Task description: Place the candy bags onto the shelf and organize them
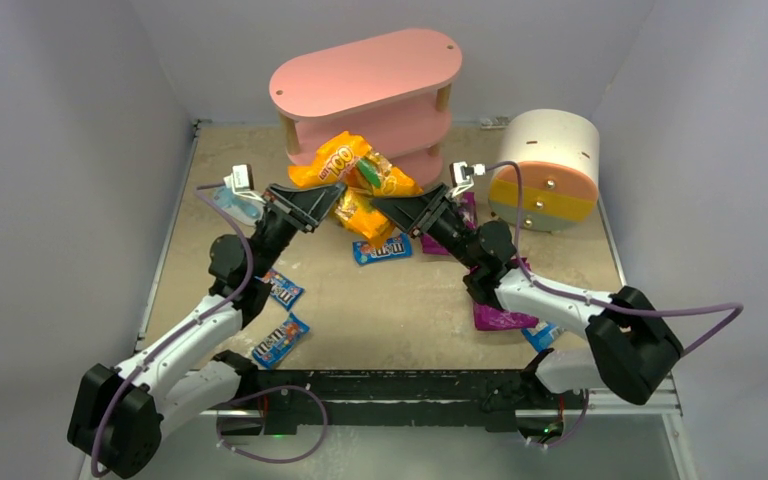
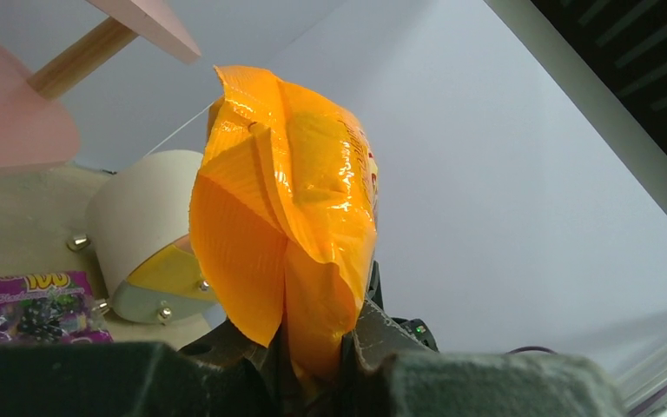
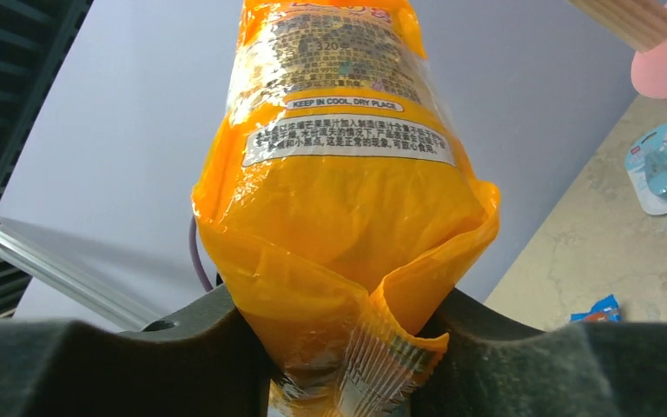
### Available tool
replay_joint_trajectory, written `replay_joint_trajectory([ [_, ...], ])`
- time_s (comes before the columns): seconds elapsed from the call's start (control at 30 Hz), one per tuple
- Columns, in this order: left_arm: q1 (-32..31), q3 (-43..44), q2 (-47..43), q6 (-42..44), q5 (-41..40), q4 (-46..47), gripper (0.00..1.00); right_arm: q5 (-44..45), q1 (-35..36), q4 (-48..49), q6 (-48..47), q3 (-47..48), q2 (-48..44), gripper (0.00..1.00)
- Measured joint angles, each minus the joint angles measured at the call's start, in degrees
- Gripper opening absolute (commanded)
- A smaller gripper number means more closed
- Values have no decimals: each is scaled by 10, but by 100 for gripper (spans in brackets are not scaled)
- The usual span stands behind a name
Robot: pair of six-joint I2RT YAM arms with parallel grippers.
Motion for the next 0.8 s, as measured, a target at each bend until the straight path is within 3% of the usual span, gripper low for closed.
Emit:
replay_joint_trajectory([
  [0.1,0,0,0,13,-3,-10,12,0,0,2,5,-1,0,27],
  [0.13,0,0,-1,20,-3,-15,28,2,0,1,5,-3,0,23],
  [0.17,-1,0,-2,26,-2,-21,37,4,0,-7,4,-5,-4,21],
  [0.23,-1,0,-6,42,-2,-39,72,12,0,-24,4,-11,-14,15],
  [0.27,-1,0,-10,56,-2,-54,80,19,0,-38,4,-14,-24,14],
  [0.43,-8,14,-60,142,-27,-205,87,44,-1,-100,4,-52,-74,7],
  [0.53,-8,46,-88,191,-94,-344,90,49,-12,-141,4,-92,-104,0],
  [0.63,-8,78,-104,232,-186,-483,92,52,-38,-183,4,-134,-130,0],
  [0.8,-7,82,-130,261,-274,-632,94,83,-88,-282,-7,-166,-149,0],
])
